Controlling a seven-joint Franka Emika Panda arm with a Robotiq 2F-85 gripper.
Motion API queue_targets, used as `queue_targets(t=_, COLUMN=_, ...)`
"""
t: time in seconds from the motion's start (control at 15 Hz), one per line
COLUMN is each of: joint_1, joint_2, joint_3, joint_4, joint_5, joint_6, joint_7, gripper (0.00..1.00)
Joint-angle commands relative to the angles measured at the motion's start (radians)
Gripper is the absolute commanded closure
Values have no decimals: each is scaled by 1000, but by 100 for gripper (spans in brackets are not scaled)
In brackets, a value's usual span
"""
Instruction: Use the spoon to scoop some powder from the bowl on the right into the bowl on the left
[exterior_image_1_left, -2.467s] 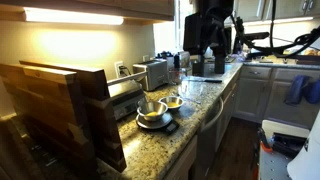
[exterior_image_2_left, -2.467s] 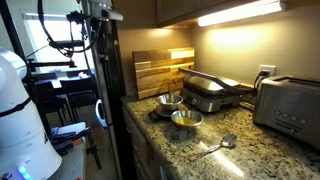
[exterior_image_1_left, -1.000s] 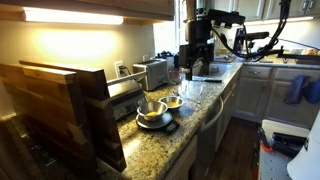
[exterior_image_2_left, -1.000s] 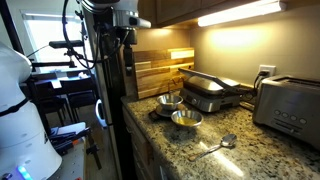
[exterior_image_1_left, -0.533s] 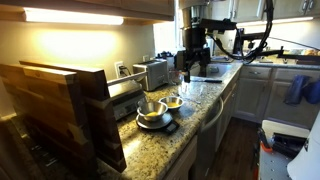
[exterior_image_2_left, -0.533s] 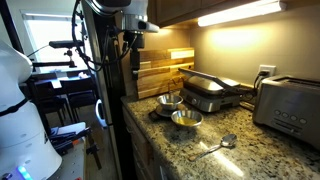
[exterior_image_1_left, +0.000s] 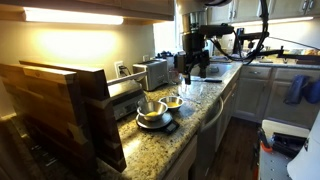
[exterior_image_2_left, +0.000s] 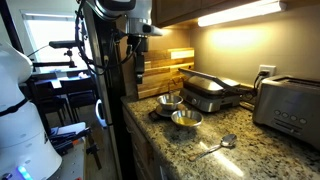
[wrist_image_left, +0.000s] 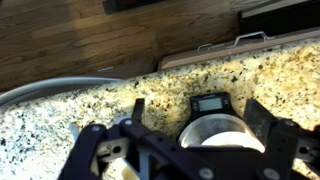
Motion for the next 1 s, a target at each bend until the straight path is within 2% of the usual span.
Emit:
queue_targets(t=0.0, joint_1=-30, joint_2=79, joint_3=-49, joint_4=17, joint_5=-60, joint_6=95, joint_7=-69, gripper=0)
queue_targets(t=0.27, joint_1=-54, joint_2=199, joint_3=-119, joint_4=50, joint_5=-86, joint_6=209, joint_7=-185, gripper=0)
queue_targets(t=0.53, joint_1=-76, joint_2=313, joint_3=-166, joint_4=119, joint_5=-106, joint_6=248, joint_7=-263, gripper=0)
queue_targets(t=0.93, joint_1=-69, joint_2=322, joint_3=-160, joint_4=117, joint_5=-90, joint_6=236, joint_7=-237, gripper=0)
